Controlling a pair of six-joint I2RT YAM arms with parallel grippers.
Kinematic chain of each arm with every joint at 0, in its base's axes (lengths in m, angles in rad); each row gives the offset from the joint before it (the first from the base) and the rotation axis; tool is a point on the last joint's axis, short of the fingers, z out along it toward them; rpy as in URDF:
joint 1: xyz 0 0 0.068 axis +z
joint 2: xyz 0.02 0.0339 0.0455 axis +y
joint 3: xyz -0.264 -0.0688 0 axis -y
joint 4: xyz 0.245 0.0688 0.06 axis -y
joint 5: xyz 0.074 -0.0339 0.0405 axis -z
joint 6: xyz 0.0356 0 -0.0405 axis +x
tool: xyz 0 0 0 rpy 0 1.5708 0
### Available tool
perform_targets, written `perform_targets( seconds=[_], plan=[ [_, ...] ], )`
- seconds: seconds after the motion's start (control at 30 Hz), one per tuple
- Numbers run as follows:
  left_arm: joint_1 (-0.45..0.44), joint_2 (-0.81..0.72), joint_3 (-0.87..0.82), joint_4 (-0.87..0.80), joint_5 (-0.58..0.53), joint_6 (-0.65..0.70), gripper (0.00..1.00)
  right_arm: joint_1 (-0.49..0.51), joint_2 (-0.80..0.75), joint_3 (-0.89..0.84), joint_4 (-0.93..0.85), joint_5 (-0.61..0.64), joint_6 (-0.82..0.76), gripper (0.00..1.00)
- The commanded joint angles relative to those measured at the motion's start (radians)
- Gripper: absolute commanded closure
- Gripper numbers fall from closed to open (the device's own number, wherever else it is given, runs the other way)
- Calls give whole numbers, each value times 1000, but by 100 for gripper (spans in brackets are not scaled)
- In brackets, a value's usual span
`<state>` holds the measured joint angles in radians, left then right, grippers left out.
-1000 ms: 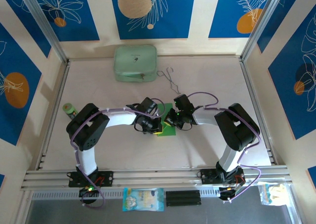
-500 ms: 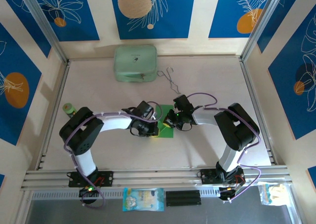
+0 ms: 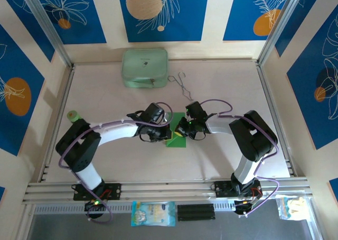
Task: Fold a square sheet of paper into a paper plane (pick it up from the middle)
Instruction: Fold the triangle a second time at the center of the table.
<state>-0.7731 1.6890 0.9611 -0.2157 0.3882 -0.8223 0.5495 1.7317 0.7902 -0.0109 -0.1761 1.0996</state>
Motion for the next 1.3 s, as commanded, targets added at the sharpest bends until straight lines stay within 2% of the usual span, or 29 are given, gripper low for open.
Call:
perform_targets(
  seconds=[0.0,0.37,0.57,0.7,1.27],
  plan=[
    [-6,63,15,18,4,-28,100,-13,47,-34,-123,66,-12,100],
    [-7,109,-5,-42,-72,5,100,-19,-24,8,-121,35,-81,100],
    [-8,120,-29,-25,-63,-6,100,-10,-98,29,-83,-39,-193,99],
    [-8,118,-39,-21,-64,-10,100,15,-123,-6,-69,-47,-200,98],
    [-9,113,-47,-19,-68,-16,100,76,-18,-28,-17,-91,-163,100]
  ],
)
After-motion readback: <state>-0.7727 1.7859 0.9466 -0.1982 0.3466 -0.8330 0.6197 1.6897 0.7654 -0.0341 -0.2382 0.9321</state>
